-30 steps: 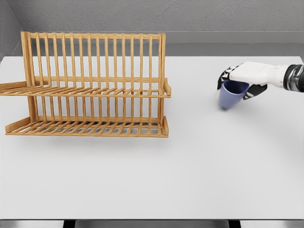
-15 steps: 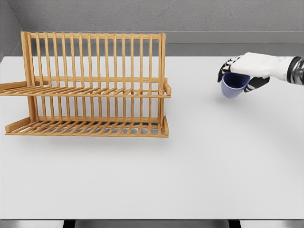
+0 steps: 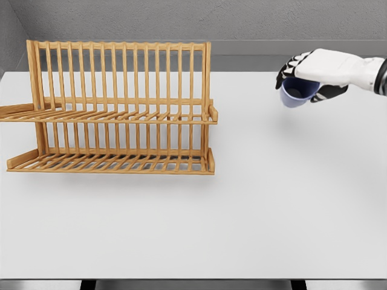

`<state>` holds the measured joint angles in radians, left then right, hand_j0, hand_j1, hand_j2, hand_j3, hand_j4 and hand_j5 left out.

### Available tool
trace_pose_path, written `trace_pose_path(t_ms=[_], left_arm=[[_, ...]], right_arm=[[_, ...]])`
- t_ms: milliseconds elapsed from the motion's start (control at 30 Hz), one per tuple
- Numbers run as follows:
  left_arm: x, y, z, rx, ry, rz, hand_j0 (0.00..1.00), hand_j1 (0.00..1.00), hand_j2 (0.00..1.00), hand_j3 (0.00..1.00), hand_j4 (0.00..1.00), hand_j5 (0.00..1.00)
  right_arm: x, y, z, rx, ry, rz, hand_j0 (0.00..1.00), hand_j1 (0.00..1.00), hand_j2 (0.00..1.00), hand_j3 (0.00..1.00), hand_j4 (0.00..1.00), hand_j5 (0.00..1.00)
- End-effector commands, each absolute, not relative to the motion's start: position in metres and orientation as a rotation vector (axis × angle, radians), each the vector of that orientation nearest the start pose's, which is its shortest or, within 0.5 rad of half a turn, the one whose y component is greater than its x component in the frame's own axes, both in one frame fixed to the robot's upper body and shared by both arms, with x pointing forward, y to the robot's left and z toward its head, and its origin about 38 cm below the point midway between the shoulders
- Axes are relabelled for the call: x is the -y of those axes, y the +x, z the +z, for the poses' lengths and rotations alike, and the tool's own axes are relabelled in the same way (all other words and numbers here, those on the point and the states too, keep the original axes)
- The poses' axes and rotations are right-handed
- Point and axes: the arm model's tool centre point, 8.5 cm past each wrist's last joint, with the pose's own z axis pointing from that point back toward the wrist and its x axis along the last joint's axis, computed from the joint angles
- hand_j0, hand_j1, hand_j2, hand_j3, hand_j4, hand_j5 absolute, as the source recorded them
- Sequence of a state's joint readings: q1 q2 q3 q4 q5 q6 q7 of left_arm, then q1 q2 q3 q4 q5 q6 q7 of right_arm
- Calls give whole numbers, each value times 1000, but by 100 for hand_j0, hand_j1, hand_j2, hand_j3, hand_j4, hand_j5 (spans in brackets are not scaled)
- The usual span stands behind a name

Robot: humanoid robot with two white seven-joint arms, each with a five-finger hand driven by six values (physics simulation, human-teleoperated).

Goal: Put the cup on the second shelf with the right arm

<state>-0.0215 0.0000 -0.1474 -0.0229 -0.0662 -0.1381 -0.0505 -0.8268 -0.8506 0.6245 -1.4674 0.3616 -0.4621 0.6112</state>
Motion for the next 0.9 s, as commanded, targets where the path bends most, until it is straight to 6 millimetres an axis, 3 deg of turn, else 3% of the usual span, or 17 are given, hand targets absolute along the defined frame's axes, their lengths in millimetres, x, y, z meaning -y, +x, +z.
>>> trace_pose_path(t_ms=[0,367,567,867], left_arm=[[-263,35,-261,167,23,-225,100,100,100,100,100,100],[-263,36,-261,168,23,-225,100,100,100,100,100,100],[-263,35,-261,167,23,-225,100,100,100,100,100,100],[-263,35,-261,167,23,-225,100,100,100,100,100,100]], right_arm=[[308,457,310,1394,-630,2059,65,65,65,65,65,65],[300,442,330,1437,-678,2107,65,65,65,65,65,65],[280,422,348,1513,-707,2173,65,65,65,65,65,65],[263,413,351,1566,-693,2222,67,67,67,67,67,67]])
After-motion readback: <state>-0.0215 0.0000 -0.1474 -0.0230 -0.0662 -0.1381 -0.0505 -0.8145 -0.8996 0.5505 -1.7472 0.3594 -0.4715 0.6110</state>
